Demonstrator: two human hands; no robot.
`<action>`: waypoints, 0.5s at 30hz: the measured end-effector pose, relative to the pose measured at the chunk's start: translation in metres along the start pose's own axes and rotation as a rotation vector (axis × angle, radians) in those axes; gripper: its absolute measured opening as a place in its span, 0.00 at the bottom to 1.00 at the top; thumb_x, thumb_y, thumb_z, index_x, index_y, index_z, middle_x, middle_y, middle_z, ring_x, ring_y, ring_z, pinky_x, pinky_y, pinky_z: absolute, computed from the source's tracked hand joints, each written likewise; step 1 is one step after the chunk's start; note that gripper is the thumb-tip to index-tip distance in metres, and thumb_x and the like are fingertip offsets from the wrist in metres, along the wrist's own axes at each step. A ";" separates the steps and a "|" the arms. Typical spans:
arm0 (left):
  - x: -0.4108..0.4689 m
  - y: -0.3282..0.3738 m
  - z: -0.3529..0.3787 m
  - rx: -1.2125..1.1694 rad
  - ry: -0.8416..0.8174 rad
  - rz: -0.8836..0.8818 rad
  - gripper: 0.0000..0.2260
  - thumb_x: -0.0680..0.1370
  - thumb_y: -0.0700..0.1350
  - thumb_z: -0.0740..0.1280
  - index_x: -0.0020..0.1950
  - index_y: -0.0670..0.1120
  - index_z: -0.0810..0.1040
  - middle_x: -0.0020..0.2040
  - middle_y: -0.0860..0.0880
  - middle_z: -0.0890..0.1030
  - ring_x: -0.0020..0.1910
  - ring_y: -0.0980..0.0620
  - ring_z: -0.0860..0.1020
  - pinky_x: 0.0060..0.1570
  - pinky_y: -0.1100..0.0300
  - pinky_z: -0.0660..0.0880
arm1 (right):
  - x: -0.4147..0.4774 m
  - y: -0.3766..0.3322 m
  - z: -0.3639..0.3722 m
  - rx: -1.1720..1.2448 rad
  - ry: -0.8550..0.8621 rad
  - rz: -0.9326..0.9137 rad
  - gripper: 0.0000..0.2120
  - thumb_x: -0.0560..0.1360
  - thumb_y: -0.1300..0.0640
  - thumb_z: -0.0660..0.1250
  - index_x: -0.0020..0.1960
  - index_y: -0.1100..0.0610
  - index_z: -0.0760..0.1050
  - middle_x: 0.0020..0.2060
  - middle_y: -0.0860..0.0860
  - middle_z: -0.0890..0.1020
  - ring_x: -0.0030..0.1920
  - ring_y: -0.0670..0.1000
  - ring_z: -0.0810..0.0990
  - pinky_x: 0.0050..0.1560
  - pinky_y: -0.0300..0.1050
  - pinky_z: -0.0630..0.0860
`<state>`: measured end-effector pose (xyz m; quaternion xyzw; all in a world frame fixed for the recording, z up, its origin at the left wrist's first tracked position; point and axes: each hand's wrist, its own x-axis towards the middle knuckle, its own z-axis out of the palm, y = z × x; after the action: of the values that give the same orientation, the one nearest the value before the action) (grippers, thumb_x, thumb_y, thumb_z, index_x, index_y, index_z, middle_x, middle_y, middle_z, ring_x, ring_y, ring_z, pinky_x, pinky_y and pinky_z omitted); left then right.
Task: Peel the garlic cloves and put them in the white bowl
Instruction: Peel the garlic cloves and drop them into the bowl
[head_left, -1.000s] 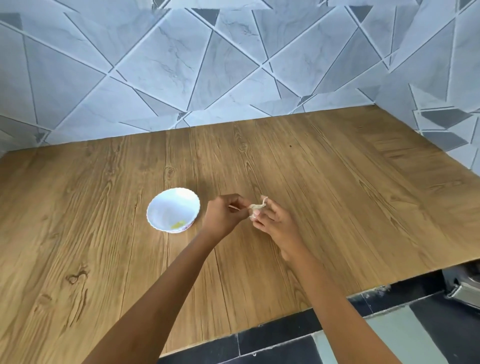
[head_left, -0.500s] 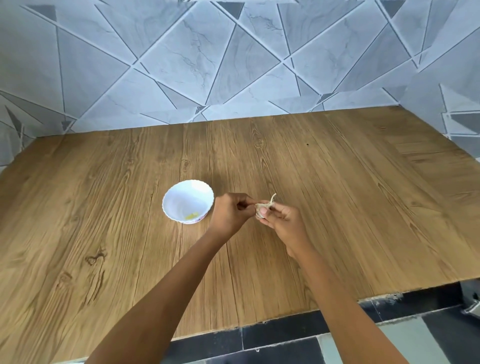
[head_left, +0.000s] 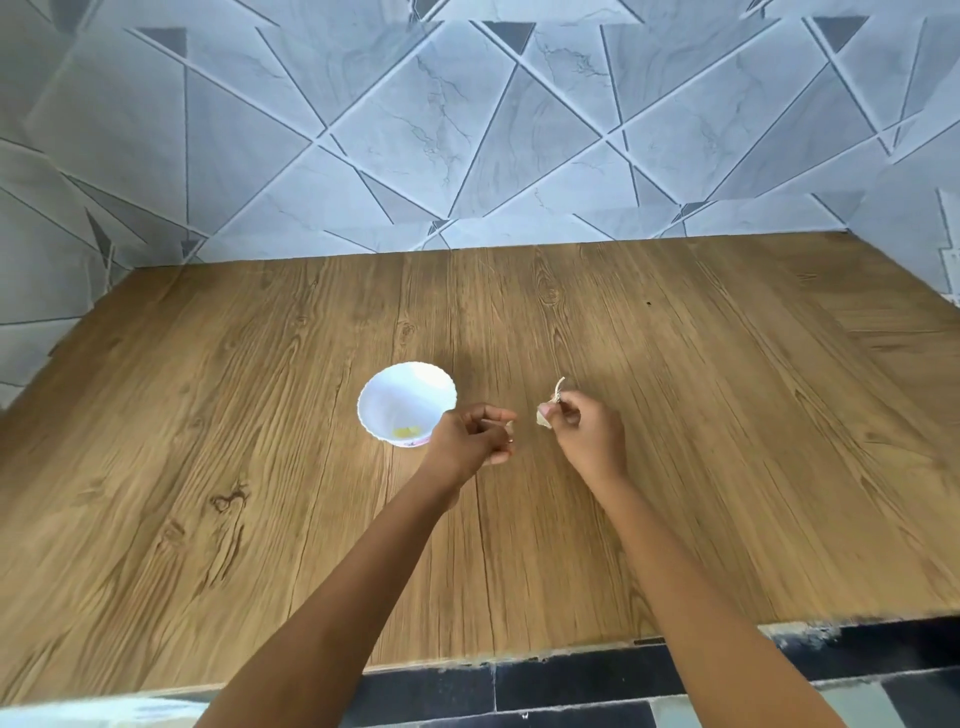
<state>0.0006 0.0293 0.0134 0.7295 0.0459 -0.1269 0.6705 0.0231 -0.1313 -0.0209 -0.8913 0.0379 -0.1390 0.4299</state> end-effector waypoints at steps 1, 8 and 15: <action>-0.003 0.000 0.000 -0.007 0.007 -0.003 0.04 0.76 0.34 0.67 0.48 0.41 0.78 0.38 0.44 0.79 0.36 0.54 0.79 0.39 0.65 0.79 | 0.001 0.000 0.001 -0.035 -0.005 -0.018 0.08 0.75 0.54 0.68 0.42 0.58 0.80 0.31 0.44 0.78 0.32 0.46 0.77 0.30 0.33 0.66; -0.026 -0.005 -0.002 0.048 0.084 -0.001 0.03 0.74 0.35 0.70 0.44 0.40 0.78 0.39 0.44 0.79 0.38 0.50 0.78 0.43 0.60 0.77 | -0.002 0.009 0.000 -0.134 -0.129 -0.081 0.15 0.74 0.48 0.68 0.53 0.59 0.79 0.43 0.51 0.81 0.43 0.51 0.78 0.38 0.39 0.70; -0.060 -0.017 -0.008 0.100 0.125 0.033 0.06 0.75 0.33 0.68 0.49 0.41 0.81 0.39 0.46 0.81 0.38 0.53 0.81 0.44 0.61 0.80 | -0.071 0.000 -0.019 -0.137 0.040 -0.235 0.21 0.75 0.57 0.69 0.65 0.63 0.72 0.59 0.58 0.78 0.59 0.58 0.77 0.56 0.51 0.74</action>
<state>-0.0604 0.0449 0.0128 0.7694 0.0693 -0.0722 0.6309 -0.0504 -0.1325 -0.0255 -0.9139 -0.0488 -0.2033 0.3481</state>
